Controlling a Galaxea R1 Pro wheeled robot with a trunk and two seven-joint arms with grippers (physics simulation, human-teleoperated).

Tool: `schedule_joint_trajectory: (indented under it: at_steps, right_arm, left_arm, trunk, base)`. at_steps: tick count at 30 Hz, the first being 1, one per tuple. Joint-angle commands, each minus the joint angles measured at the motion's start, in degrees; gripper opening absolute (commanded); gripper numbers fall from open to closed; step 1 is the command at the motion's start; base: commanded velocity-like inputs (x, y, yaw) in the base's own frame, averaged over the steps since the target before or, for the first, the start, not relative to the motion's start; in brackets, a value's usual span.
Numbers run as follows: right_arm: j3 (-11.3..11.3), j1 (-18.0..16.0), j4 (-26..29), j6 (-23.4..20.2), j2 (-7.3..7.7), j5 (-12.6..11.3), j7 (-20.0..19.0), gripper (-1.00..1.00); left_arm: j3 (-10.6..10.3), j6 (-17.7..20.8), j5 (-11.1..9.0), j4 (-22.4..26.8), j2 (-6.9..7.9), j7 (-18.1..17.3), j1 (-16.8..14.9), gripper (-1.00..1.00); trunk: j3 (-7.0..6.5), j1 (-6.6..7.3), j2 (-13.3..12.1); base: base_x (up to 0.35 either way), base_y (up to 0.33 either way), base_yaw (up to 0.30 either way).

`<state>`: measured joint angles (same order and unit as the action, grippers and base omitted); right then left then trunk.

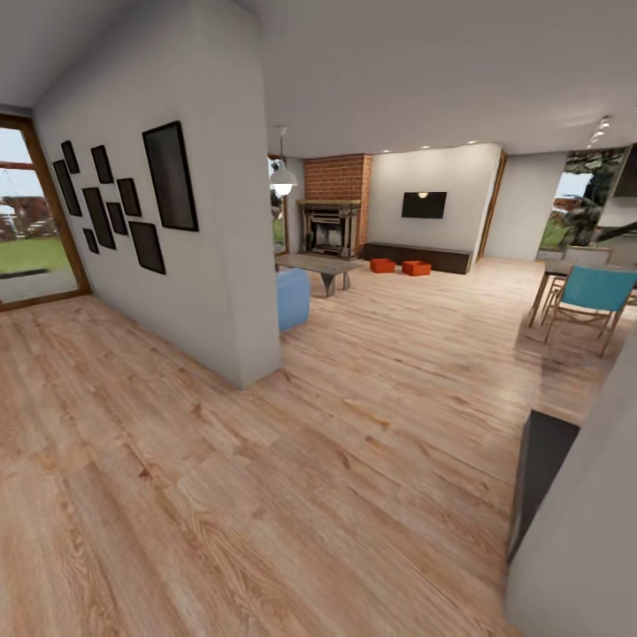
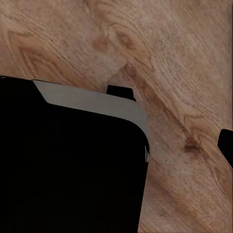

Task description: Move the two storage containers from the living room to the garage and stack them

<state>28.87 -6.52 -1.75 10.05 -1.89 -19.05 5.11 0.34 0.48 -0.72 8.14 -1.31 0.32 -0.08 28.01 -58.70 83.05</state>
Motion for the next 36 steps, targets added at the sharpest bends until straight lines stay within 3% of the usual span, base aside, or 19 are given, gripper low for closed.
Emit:
schedule_joint_trajectory:
  at_steps: [1,36]
  right_arm:
    - [0.48,-0.05,-0.18,0.32,-0.05,-0.44,0.08,1.00]
    - [0.48,-0.03,-0.18,0.32,-0.03,-0.37,0.08,1.00]
  left_arm:
    - [0.02,0.06,-0.08,0.05,-0.01,0.03,-0.01,1.00]
    - [0.02,0.14,-0.08,0.03,-0.09,0.03,-0.01,1.00]
  trunk:
    - [0.06,-0.03,0.02]
    - [0.06,-0.03,0.02]
  base:
    - [0.320,0.000,-0.005]
    - [0.320,0.000,-0.001]
